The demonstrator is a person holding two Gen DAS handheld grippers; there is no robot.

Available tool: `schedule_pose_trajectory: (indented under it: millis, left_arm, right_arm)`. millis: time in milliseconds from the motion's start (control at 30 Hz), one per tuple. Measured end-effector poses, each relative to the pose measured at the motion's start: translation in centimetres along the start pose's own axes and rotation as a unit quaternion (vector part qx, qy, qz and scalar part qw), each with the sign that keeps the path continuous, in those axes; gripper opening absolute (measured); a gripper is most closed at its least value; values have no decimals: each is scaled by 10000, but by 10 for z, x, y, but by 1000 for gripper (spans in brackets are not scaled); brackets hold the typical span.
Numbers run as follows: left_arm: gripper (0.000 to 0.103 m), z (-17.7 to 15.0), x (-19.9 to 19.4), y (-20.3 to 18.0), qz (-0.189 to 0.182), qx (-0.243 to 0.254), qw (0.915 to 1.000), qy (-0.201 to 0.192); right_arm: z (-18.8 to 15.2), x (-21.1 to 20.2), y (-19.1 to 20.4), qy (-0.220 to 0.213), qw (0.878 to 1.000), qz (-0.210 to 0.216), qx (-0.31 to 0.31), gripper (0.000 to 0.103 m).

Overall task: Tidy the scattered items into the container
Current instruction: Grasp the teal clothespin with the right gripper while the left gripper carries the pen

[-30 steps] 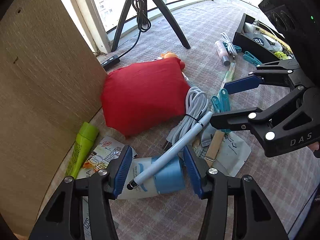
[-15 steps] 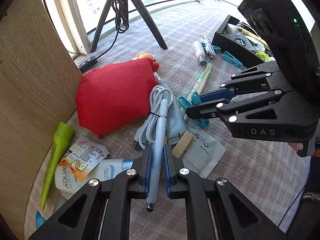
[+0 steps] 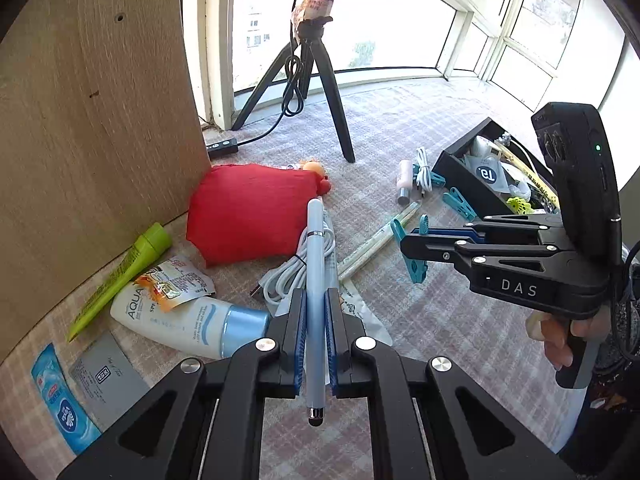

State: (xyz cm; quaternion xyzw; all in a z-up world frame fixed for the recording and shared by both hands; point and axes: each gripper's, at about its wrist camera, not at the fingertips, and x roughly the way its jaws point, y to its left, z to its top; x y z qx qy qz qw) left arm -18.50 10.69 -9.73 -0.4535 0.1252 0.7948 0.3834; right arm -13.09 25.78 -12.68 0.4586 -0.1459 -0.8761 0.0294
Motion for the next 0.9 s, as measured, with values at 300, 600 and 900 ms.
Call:
schedule_pose_trajectory:
  millis: [300, 600, 900]
  left_arm:
    - [8, 26, 0, -84, -330, 384, 9982, -310]
    - [8, 83, 23, -189, -1063, 819, 9896, -518]
    - [41, 130, 54, -274, -1224, 1085, 9845, -640]
  right_arm:
    - [-10, -86, -50, -617, 9967, -427, 301, 12]
    - [-21, -171, -160, -1228, 9768, -1306, 1171, 12]
    - [-31, -220, -230, -1547, 9507, -2076, 1706, 15]
